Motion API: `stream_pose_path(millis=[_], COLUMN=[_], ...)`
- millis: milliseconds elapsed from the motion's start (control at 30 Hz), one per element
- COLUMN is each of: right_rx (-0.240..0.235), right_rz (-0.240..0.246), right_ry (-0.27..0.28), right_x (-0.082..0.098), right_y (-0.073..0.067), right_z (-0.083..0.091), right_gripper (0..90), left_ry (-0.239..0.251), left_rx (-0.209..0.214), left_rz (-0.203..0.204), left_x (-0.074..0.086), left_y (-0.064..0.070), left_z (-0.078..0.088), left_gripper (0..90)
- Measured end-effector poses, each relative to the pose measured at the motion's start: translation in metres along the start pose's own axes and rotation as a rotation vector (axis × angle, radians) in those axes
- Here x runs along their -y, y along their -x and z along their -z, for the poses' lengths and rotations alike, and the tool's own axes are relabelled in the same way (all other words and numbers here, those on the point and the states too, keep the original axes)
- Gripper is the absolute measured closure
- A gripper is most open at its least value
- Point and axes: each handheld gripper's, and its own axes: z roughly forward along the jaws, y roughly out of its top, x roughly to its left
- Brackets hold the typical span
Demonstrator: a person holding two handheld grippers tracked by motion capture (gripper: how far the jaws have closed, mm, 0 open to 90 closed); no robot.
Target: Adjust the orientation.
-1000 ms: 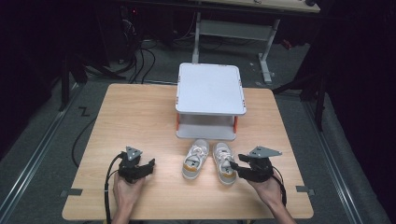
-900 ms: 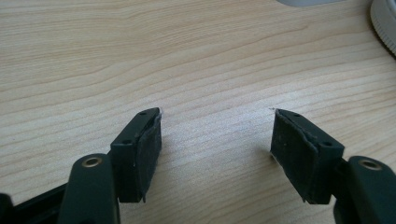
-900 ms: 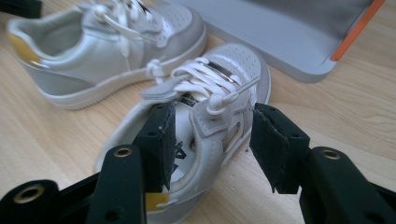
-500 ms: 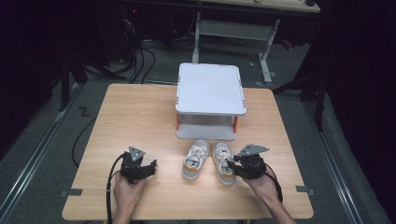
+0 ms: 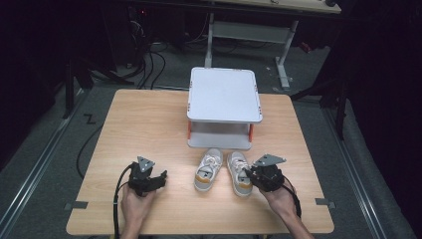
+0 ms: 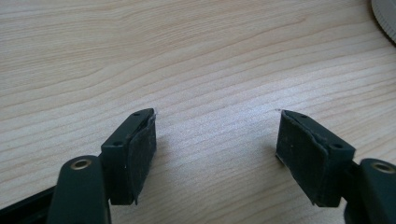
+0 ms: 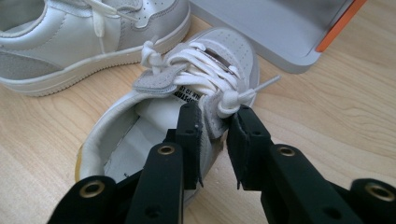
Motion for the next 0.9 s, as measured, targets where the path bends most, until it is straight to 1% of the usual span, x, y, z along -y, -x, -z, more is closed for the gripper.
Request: stream_pose_path(millis=[133,267,333,400,433,600,667,700,767,900], right_rx=[0.037,0.055,0.062,0.08,0.097,0.137,0.139,0.131,0.106,0.063], right_rz=[0.012,-0.008,-0.016,-0.009,-0.003,0.022,0.022,0.015,0.016,0.001], right_ry=[0.015,0.026,0.024,0.019,0.01,-0.01,-0.017,-0.022,-0.014,-0.005], right_x=[-0.001,-0.003,-0.005,-0.008,-0.01,-0.018,-0.02,-0.021,-0.021,-0.022], right_y=[-0.002,-0.002,-0.004,-0.008,-0.012,-0.029,-0.034,-0.035,-0.036,-0.036], right_z=[0.002,0.003,0.003,0.002,0.001,-0.004,-0.006,-0.006,-0.006,-0.005], right_gripper=[78.0,79.2,79.4,79.5,79.5,78.9,78.2,77.7,76.9,76.2], left_ry=[0.0,0.001,0.001,0.001,0.0,0.001,0.001,0.001,0.001,0.002], left_rx=[0.0,0.0,0.001,0.0,0.001,0.001,0.0,-0.001,-0.001,-0.002], left_rz=[0.0,0.0,0.0,0.001,0.0,0.001,0.001,0.002,0.003,0.004], left_x=[0.0,0.0,0.0,0.0,0.0,0.0,0.0,0.0,0.0,0.0], left_y=[0.0,0.0,0.0,0.0,0.0,0.0,0.0,0.0,0.0,0.0], left_z=[0.0,0.0,0.0,0.0,0.0,0.0,0.0,0.0,0.0,0.0], left_gripper=[28.9,28.9,28.9,28.9,28.9,28.9,28.9,29.0,29.0,29.0])
